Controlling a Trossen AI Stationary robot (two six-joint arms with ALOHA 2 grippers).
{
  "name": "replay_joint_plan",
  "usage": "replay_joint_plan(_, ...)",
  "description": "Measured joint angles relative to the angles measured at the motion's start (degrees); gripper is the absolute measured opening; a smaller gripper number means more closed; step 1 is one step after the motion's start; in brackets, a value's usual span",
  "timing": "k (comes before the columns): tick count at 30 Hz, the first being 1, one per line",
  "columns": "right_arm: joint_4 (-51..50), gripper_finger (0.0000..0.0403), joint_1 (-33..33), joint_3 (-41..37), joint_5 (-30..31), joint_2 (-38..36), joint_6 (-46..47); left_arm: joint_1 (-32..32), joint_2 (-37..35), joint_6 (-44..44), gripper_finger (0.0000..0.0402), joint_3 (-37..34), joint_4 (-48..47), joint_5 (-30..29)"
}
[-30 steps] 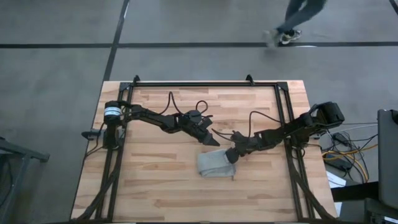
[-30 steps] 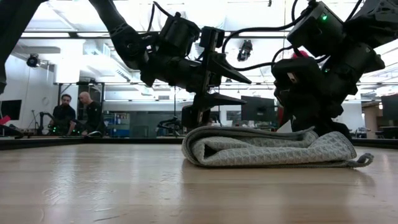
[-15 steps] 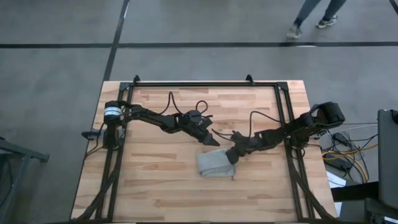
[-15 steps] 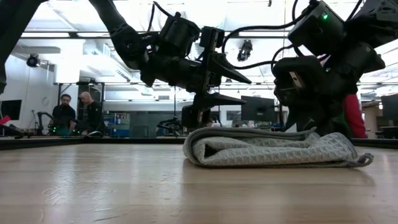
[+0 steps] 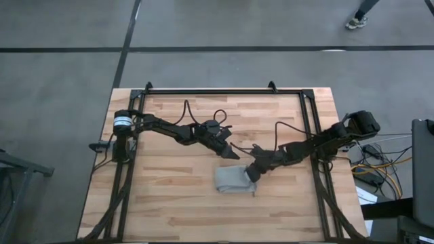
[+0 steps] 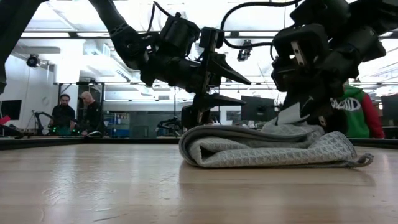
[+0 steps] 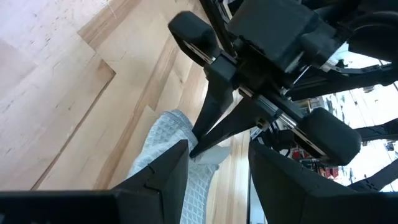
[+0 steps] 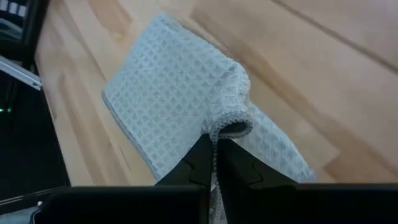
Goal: Fold microfiber towels
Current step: Fold the microfiber cloth on the table
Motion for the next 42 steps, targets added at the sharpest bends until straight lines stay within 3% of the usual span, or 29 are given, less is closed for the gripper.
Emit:
replay_joint_plan(9, -3.31, 0.0011, 2.65, 0.45, 0.09, -1.15, 5.07, -0.01, 0.00, 1.56, 0.0172, 0.00, -0.02, 0.02)
replay_joint_plan(16, -3.75, 0.0011, 2.65, 0.49, 2.14, -5.44, 5.33, -0.01, 0.00, 2.57, 0.0172, 0.00, -0.04, 0.02)
replay_joint_plan(25, -7.46, 0.0011, 4.70, 0.50, 0.57, -9.69, 10.03, 0.01, 0.00, 2.83, 0.0172, 0.00, -0.04, 0.02)
replay_joint_plan(42, -7.45, 0.0013, 6.19, 0.50, -0.07, -7.86, 12.86, 0.38, 0.00, 3.12, 0.0172, 0.00, -0.04, 0.02)
